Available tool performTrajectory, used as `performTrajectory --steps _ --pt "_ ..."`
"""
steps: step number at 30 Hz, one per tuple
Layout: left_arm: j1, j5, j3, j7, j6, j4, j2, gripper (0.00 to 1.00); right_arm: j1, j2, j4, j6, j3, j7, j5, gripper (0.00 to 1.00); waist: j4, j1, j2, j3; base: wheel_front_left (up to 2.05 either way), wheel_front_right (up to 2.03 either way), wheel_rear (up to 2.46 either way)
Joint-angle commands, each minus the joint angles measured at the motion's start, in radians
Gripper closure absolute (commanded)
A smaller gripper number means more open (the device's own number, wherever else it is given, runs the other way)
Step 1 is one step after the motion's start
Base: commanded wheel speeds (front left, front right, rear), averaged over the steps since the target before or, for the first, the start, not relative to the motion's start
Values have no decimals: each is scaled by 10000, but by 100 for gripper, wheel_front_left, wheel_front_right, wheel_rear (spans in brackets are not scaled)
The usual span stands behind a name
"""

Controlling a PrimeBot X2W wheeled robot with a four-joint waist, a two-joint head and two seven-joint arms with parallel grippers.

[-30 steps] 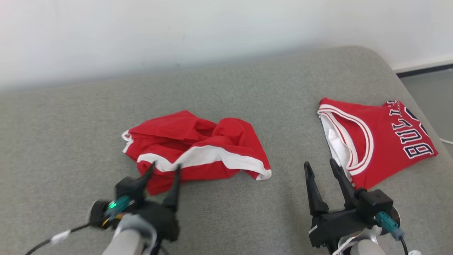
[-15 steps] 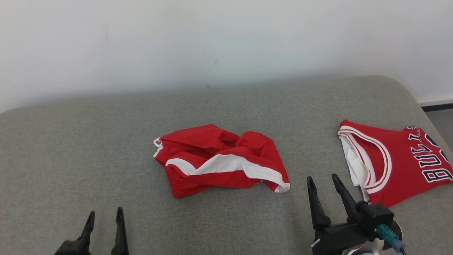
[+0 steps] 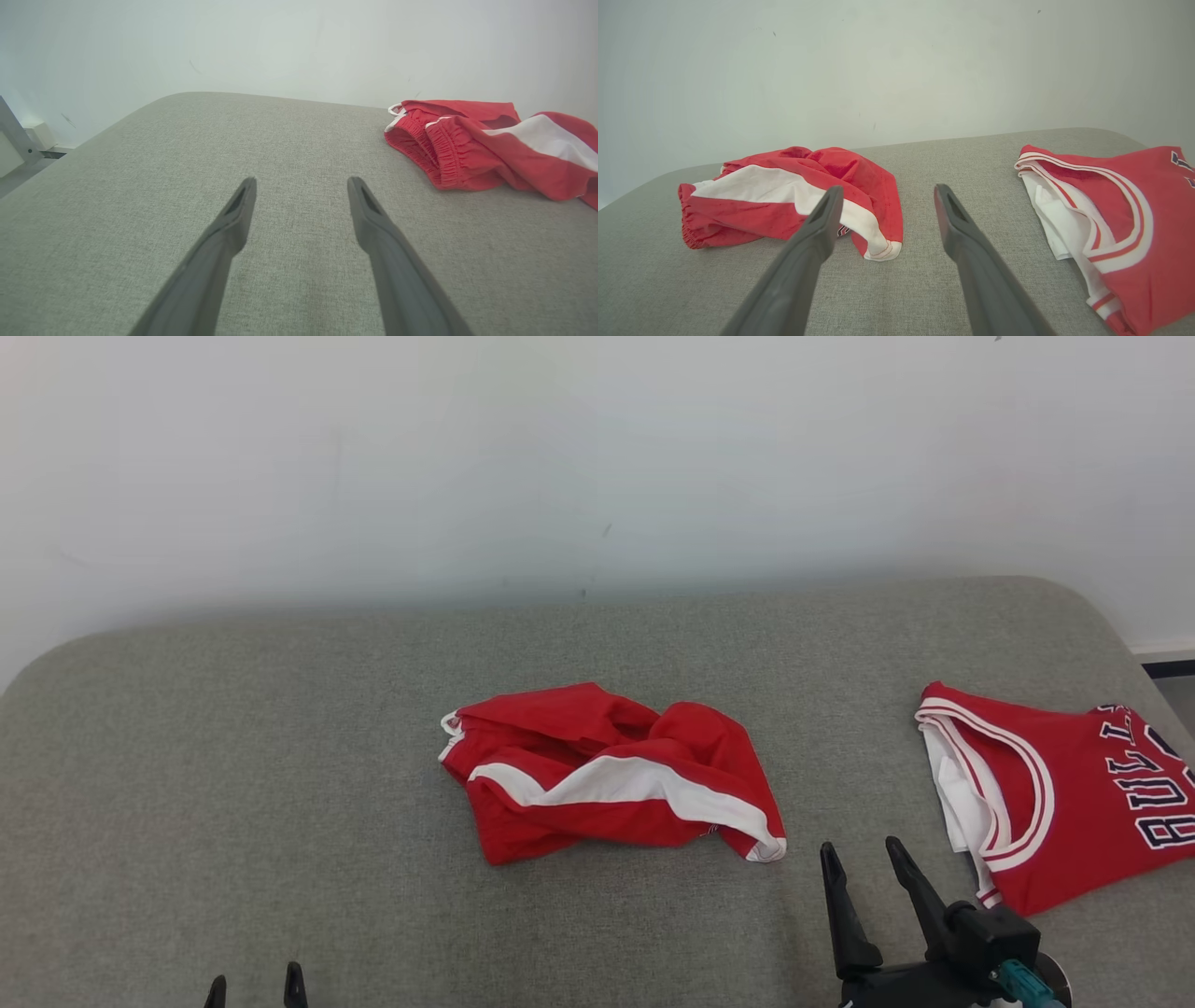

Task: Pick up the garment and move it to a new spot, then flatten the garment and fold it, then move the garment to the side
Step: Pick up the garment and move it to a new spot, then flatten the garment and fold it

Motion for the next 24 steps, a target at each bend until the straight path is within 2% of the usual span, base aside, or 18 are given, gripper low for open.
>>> performTrajectory --steps 1,12,24 --pt "120 74 31 -29 -57 -37 -51 0 123 13 8 -25 -17 1 -64 0 -4 1 1 -7 0 0 0" --pt "-223 -81 -144 -29 -187 44 -110 0 51 11 91 -25 -64 1 -167 0 -58 1 1 289 0 0 0" --pt "-1086 -453 -1218 -29 -18 -7 -107 0 -799 14 689 -25 -205 3 -661 0 405 1 1 1523 0 0 0"
